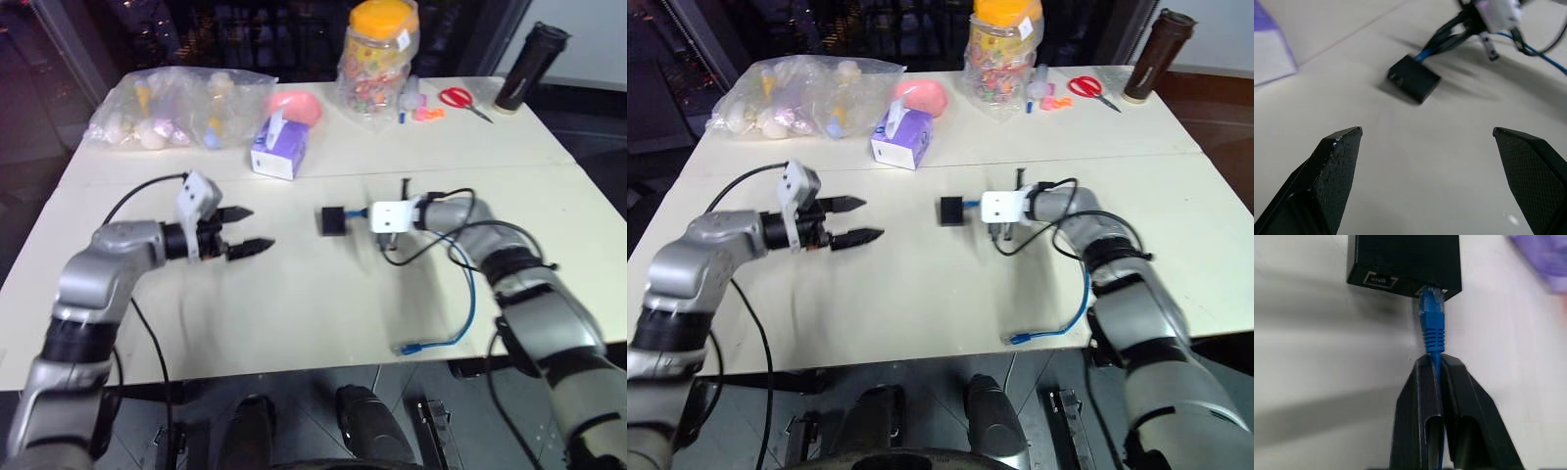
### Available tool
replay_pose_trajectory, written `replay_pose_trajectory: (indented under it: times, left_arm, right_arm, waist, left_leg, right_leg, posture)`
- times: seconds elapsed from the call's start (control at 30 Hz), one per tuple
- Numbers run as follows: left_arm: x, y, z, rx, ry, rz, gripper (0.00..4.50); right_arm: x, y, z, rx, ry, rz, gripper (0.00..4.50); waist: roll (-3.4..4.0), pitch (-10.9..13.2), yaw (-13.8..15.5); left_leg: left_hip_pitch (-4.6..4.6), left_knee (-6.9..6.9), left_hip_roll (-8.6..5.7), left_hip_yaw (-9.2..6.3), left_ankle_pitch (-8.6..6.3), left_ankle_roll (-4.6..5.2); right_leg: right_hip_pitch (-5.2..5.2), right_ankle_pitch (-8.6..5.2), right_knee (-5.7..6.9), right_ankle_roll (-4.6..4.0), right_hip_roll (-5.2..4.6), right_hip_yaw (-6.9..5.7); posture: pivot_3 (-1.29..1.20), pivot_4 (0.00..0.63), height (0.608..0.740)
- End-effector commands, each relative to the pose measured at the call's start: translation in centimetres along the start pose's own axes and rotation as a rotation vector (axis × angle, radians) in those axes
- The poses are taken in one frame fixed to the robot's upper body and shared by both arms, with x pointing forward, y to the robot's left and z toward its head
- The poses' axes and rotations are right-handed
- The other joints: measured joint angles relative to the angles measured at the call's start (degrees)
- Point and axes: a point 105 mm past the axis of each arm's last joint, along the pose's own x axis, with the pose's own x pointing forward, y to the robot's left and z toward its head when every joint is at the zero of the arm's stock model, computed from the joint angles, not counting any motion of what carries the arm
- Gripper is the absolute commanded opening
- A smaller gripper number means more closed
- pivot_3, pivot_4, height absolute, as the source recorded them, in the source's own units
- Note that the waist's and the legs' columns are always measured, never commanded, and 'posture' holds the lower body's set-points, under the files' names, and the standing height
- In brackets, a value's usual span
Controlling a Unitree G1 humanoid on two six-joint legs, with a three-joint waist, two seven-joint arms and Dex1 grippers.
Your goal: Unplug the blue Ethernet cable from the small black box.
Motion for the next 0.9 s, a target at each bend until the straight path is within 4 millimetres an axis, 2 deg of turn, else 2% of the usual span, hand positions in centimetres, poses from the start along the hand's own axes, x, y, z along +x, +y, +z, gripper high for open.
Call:
replay_pose_trajectory:
  times: [0.03, 0.1, 0.3, 0.4, 0.5, 0.8, 0.9]
  left_arm:
    - [0.6, 0.3, 4.3, -0.175, -0.179, -0.186, 4.50]
    - [1.1, -0.2, 5.5, -0.242, -0.202, -0.311, 4.50]
    - [3.8, 0.7, 7.4, -0.267, -0.244, -0.385, 4.50]
    - [5.4, 0.8, 8.3, -0.270, -0.270, -0.405, 4.50]
    - [7.1, 0.4, 8.2, -0.226, -0.245, -0.412, 4.50]
    - [9.4, -0.5, 9.5, -0.183, -0.300, -0.410, 4.50]
    - [10.0, -1.1, 9.4, -0.147, -0.289, -0.425, 3.68]
  right_arm:
    - [-3.1, -7.1, 3.8, -0.235, -0.126, -0.368, 0.08]
    - [-4.4, -8.4, 4.5, -0.281, -0.133, -0.465, 0.08]
    - [-6.2, -9.7, 5.4, -0.303, -0.116, -0.568, 0.08]
    - [-6.5, -9.9, 5.7, -0.295, -0.104, -0.581, 0.08]
    - [-6.8, -9.8, 5.9, -0.285, -0.099, -0.583, 0.08]
    - [-6.2, -8.8, 6.6, -0.243, -0.108, -0.555, 0.08]
    - [-6.1, -8.7, 6.9, -0.231, -0.116, -0.554, 0.00]
  waist:
    - [-0.01, 0.00, 0.31]
    - [0.00, -0.01, 0.03]
    - [0.00, 0.00, 0.33]
    - [-0.01, 0.01, 0.37]
    - [-0.02, 0.01, 0.30]
    - [-0.02, 0.01, 0.27]
    - [-0.02, 0.01, 0.28]
  left_leg:
    - [-0.05, -0.03, 0.00, -0.01, 0.00, 0.00]
    - [-0.05, -0.20, 0.00, -0.02, 0.00, 0.00]
    - [0.05, -0.38, 0.00, 0.00, -0.07, 0.12]
    - [-0.07, -0.18, -0.05, -0.01, -0.07, 0.11]
    - [-0.08, -0.04, -0.11, 0.00, -0.07, 0.11]
    - [-0.01, -0.14, -0.10, -0.04, -0.07, 0.12]
    - [-0.03, -0.11, -0.10, -0.04, -0.07, 0.12]
  right_leg:
    - [-0.08, 0.04, 0.03, 0.08, 0.02, 0.00]
    - [-0.13, 0.01, 0.03, 0.12, 0.04, -0.02]
    - [-0.09, -0.08, -0.06, 0.19, 0.04, -0.03]
    - [-0.08, -0.08, -0.06, 0.19, 0.01, -0.04]
    - [0.02, -0.07, -0.10, 0.20, -0.05, -0.02]
    - [0.01, -0.08, -0.04, 0.21, -0.01, -0.02]
    - [0.02, -0.08, -0.05, 0.22, -0.03, -0.02]
  posture:
    - [0.00, 0.150, 0.740]
    - [0.00, 0.150, 0.740]
    - [0.00, 0.150, 0.740]
    - [0.00, 0.150, 0.740]
    - [0.00, 0.150, 0.740]
    - [0.00, 0.150, 0.740]
    - [0.00, 0.150, 0.740]
